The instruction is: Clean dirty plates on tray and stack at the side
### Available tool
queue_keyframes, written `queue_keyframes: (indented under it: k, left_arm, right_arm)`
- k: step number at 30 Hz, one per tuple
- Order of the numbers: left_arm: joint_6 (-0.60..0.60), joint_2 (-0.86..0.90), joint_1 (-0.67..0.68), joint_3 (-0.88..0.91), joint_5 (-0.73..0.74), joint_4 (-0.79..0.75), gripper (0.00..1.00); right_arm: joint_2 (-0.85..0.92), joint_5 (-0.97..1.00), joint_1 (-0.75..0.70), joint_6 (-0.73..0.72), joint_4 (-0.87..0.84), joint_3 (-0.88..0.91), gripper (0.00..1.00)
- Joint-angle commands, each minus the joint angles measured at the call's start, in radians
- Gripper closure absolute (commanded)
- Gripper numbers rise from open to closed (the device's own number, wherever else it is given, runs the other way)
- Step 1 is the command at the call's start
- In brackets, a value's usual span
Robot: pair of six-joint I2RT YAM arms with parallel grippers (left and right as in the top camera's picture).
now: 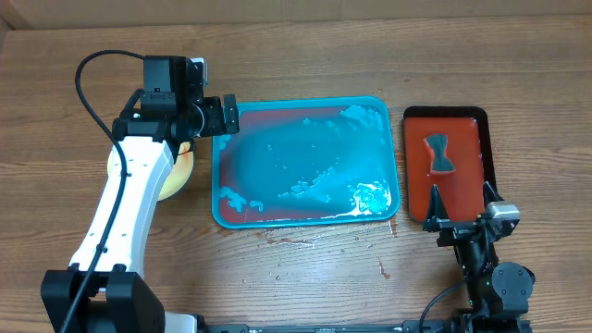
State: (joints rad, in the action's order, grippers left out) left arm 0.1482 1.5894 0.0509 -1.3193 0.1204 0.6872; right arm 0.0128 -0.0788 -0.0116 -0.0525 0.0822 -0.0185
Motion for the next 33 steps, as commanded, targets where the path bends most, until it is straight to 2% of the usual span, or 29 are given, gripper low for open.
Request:
queue_keyframes:
  k: [1, 8, 13, 21, 24, 26, 33]
  left_arm:
    - [-0.013, 0.008, 0.004, -0.011, 0.006, 0.000, 0.00]
    - [-0.026, -0.063, 0.004, -0.005, -0.024, 0.022, 0.00]
    - [-0.026, -0.181, 0.004, 0.089, -0.095, -0.046, 0.00]
    - [-0.059, -0.534, 0.000, 0.647, -0.093, -0.599, 0.00]
    - [-0.058, -0.683, 0.000, 0.833, -0.093, -0.730, 0.00]
    - [-0.059, -0.790, 0.000, 0.934, -0.094, -0.773, 0.00]
    - [-0.055, -1.109, -0.021, 1.135, -0.093, -0.770, 0.00]
  right_arm:
    - [-0.010, -0.004, 0.006, -0.008, -0.005, 0.011, 0.00]
    - [-0.010, -0.004, 0.006, -0.008, -0.005, 0.011, 0.00]
    - [-0.010, -0.003, 0.006, -0.008, -0.005, 0.011, 0.00]
    - [-0.010, -0.004, 0.006, -0.008, -0.005, 0.011, 0.00]
    - [-0.010, -0.004, 0.006, -0.008, -0.005, 0.011, 0.00]
    - [-0.010, -0.004, 0.006, -0.008, -0.005, 0.011, 0.00]
    - [-0.010, -0.004, 0.006, -0.008, -0.005, 0.011, 0.00]
